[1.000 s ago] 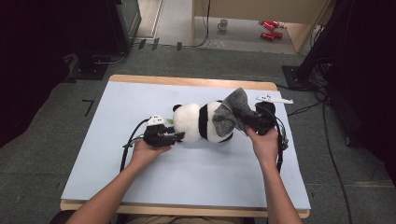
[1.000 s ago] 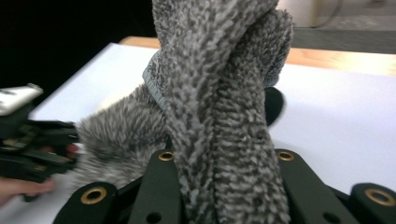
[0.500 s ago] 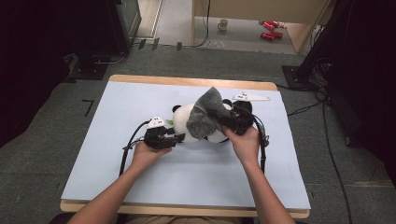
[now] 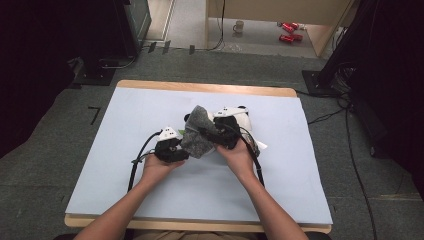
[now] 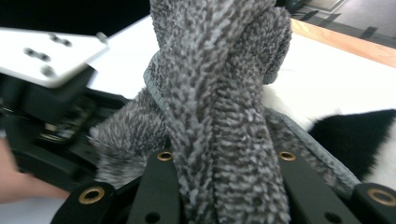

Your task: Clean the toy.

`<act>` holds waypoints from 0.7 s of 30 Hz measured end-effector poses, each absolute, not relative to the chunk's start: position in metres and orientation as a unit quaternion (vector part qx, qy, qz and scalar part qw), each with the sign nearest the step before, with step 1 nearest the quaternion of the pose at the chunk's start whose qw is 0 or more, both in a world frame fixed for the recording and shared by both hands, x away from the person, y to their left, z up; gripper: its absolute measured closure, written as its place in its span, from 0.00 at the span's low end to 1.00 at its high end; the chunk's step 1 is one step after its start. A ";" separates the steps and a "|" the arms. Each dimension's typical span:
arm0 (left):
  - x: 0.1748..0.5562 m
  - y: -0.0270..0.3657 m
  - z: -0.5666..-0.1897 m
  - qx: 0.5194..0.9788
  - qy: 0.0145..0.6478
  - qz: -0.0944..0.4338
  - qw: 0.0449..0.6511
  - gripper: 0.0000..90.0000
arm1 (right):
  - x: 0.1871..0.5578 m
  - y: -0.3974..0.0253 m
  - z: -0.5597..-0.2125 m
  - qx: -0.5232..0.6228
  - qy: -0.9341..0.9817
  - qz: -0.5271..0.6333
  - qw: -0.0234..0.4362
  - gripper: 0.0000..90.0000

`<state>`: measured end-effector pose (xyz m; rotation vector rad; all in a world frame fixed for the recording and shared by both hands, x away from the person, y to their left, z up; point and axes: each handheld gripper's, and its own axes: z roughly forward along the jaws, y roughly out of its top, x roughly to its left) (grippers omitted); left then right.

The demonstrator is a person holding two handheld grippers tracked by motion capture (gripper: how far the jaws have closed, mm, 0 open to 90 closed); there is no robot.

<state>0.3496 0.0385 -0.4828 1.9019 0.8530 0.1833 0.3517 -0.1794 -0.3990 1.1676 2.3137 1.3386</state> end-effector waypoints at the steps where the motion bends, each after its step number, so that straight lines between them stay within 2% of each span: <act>1: 0.350 0.039 -0.483 0.787 0.353 0.075 0.501 0.56 | 0.352 -0.180 -0.401 0.397 0.789 0.453 0.117 0.83; 11: 0.355 0.038 -0.482 0.790 0.345 0.081 0.499 0.56 | 0.353 -0.213 -0.395 0.439 0.767 0.450 0.128 0.83; 21: 0.364 0.039 -0.479 0.797 0.336 0.064 0.499 0.55 | 0.345 -0.253 -0.384 0.468 0.742 0.459 0.139 0.82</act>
